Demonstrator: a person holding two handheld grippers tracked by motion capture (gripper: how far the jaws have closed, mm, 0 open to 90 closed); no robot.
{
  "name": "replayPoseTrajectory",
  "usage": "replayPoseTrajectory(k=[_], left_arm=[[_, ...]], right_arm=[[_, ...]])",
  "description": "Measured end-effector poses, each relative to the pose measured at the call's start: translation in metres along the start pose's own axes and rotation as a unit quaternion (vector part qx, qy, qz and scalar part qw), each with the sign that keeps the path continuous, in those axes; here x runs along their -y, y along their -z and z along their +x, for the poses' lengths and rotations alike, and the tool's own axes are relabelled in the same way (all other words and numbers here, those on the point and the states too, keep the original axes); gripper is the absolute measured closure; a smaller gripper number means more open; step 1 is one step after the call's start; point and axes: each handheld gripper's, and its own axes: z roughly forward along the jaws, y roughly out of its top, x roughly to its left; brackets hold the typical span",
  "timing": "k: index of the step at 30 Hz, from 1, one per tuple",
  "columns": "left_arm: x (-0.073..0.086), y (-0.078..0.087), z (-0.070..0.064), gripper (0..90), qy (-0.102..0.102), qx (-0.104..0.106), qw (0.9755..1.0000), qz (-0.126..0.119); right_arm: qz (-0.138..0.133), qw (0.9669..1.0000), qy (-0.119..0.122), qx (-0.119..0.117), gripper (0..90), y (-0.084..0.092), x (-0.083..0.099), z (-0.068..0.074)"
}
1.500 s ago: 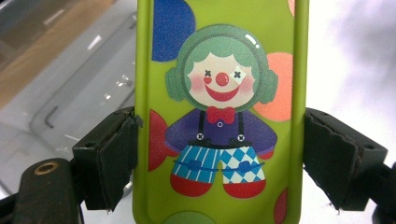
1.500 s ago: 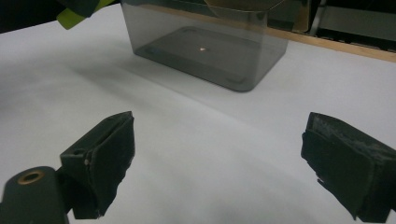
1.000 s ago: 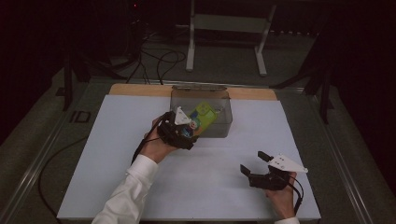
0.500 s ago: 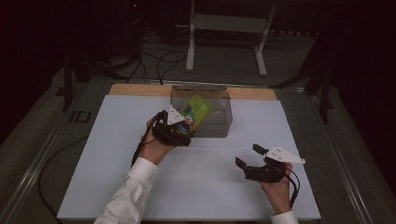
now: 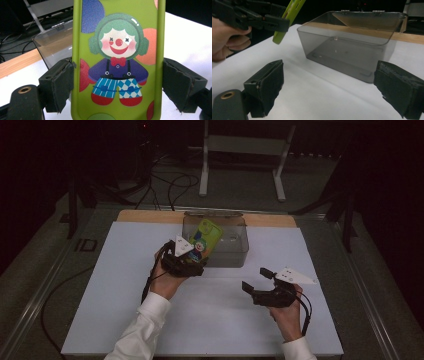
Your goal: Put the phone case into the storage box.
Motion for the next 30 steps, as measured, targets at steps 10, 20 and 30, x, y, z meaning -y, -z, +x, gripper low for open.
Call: replayPoseTrajectory(k=[10,20,30], left_arm=[[0.001,0.003,-0.003,16.4,0.004,-0.012,0.9998,-0.015],[0.002,0.008,-0.007,16.4,0.003,-0.021,0.9993,-0.031],[0.004,0.011,-0.015,16.4,0.005,-0.014,0.9990,-0.043]], right_arm=[[-0.003,0.9999,-0.010,-0.009,9.3,-0.013,-0.014,0.006],[-0.006,0.9993,-0.030,-0.024,9.4,-0.032,-0.033,0.011],[-0.001,0.9991,-0.031,-0.027,11.4,-0.051,-0.050,0.020]])
